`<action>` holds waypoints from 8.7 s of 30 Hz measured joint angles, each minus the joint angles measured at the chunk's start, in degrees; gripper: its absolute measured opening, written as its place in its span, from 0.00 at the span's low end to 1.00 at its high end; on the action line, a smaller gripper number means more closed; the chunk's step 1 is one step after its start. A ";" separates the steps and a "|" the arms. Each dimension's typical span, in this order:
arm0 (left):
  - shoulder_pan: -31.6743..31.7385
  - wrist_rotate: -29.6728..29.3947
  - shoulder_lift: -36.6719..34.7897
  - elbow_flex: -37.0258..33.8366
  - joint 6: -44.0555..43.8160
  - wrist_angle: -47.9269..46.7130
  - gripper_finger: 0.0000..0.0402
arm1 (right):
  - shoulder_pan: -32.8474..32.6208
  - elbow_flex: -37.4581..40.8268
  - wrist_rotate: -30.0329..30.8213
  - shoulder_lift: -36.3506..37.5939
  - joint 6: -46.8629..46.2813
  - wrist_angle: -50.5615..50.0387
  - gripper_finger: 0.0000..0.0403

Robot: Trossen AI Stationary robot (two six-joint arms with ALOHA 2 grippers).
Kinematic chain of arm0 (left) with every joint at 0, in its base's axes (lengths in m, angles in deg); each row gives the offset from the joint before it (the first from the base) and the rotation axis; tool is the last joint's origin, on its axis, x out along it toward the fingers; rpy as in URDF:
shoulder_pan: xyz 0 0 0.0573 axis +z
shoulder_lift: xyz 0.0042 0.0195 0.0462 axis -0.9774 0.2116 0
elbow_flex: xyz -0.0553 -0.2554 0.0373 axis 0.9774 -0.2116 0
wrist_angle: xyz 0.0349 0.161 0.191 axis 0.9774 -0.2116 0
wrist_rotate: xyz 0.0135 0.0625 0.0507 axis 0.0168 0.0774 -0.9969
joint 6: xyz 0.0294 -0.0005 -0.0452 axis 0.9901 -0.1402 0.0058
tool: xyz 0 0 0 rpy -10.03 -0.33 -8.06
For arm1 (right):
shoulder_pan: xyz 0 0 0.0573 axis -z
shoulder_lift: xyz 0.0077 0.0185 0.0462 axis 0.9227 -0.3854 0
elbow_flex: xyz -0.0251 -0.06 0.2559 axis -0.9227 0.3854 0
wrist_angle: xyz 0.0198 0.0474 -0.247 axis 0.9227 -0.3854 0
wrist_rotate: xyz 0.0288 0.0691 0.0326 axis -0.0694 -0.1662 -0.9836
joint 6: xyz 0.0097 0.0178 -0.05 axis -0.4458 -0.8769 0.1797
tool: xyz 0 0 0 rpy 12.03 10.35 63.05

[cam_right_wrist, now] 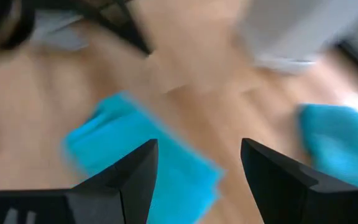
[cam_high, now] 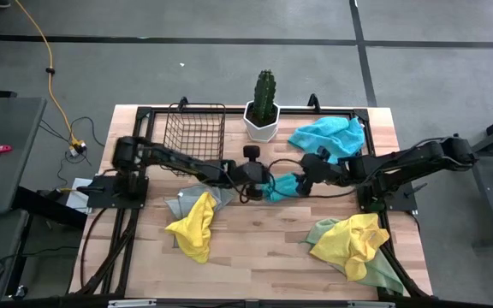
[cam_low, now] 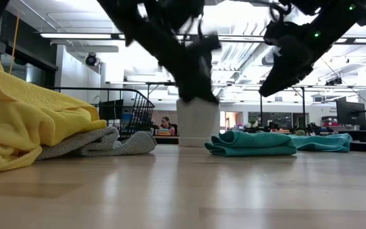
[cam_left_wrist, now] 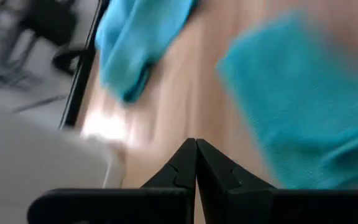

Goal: Fold microfiber towels
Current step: Put the folded blue microfiber towel into the mesh basket, then fold the left yellow microfiber towel on the table

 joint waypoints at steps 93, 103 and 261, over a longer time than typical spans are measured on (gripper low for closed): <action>-21.84 -41.41 -67.07 -30.77 -9.78 -0.27 0.00 | 0.24 -22.33 -12.33 -25.85 34.52 -0.79 0.00; -24.40 -45.55 -69.54 -31.79 -9.55 0.16 0.00 | 5.22 -40.71 -11.68 -27.63 45.37 0.22 0.00; -41.00 -0.99 -14.49 -3.83 -30.64 -46.71 0.44 | 11.93 11.17 -20.23 5.35 31.17 49.67 0.15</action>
